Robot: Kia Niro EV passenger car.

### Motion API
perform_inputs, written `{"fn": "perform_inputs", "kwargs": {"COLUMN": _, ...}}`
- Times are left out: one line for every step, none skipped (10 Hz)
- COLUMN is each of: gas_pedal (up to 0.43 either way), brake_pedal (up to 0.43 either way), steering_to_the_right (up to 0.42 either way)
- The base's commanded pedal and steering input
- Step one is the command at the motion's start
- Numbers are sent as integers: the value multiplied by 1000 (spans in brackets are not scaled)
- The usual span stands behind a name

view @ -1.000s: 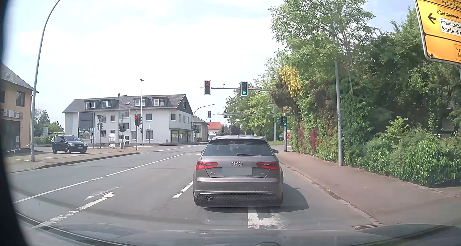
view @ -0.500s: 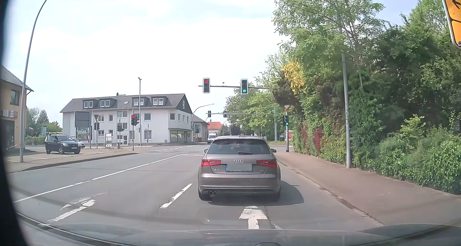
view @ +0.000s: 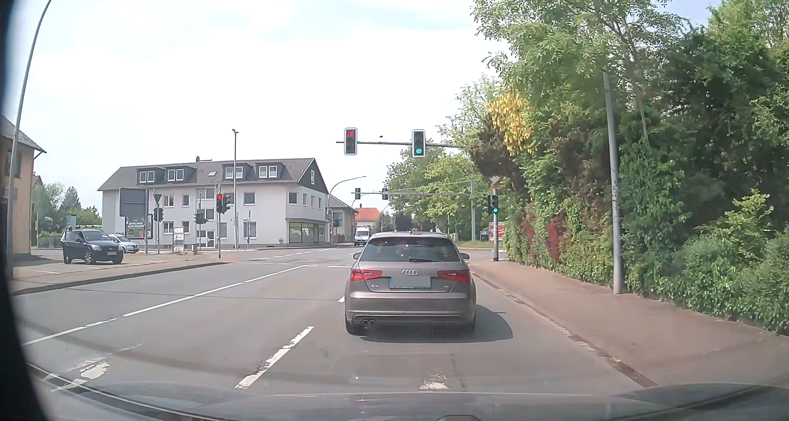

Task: Follow the waypoints while adhering to traffic rules and regulations

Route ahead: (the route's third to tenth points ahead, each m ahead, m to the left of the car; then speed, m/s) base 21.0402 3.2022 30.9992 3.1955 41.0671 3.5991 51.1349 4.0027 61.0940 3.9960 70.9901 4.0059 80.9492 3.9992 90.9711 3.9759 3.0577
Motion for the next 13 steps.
{"fn": "perform_inputs", "kwargs": {"gas_pedal": 240, "brake_pedal": 0, "steering_to_the_right": -4}}
{"fn": "perform_inputs", "kwargs": {"gas_pedal": 240, "brake_pedal": 0, "steering_to_the_right": -4}}
{"fn": "perform_inputs", "kwargs": {"gas_pedal": 240, "brake_pedal": 0, "steering_to_the_right": -5}}
{"fn": "perform_inputs", "kwargs": {"gas_pedal": 248, "brake_pedal": 0, "steering_to_the_right": -5}}
{"fn": "perform_inputs", "kwargs": {"gas_pedal": 248, "brake_pedal": 0, "steering_to_the_right": -5}}
{"fn": "perform_inputs", "kwargs": {"gas_pedal": 248, "brake_pedal": 0, "steering_to_the_right": -5}}
{"fn": "perform_inputs", "kwargs": {"gas_pedal": 248, "brake_pedal": 0, "steering_to_the_right": -5}}
{"fn": "perform_inputs", "kwargs": {"gas_pedal": 248, "brake_pedal": 0, "steering_to_the_right": -5}}
{"fn": "perform_inputs", "kwargs": {"gas_pedal": 248, "brake_pedal": 0, "steering_to_the_right": -5}}
{"fn": "perform_inputs", "kwargs": {"gas_pedal": 248, "brake_pedal": 0, "steering_to_the_right": -5}}
{"fn": "perform_inputs", "kwargs": {"gas_pedal": 248, "brake_pedal": 0, "steering_to_the_right": -5}}
{"fn": "perform_inputs", "kwargs": {"gas_pedal": 260, "brake_pedal": 0, "steering_to_the_right": -5}}
{"fn": "perform_inputs", "kwargs": {"gas_pedal": 260, "brake_pedal": 0, "steering_to_the_right": -5}}
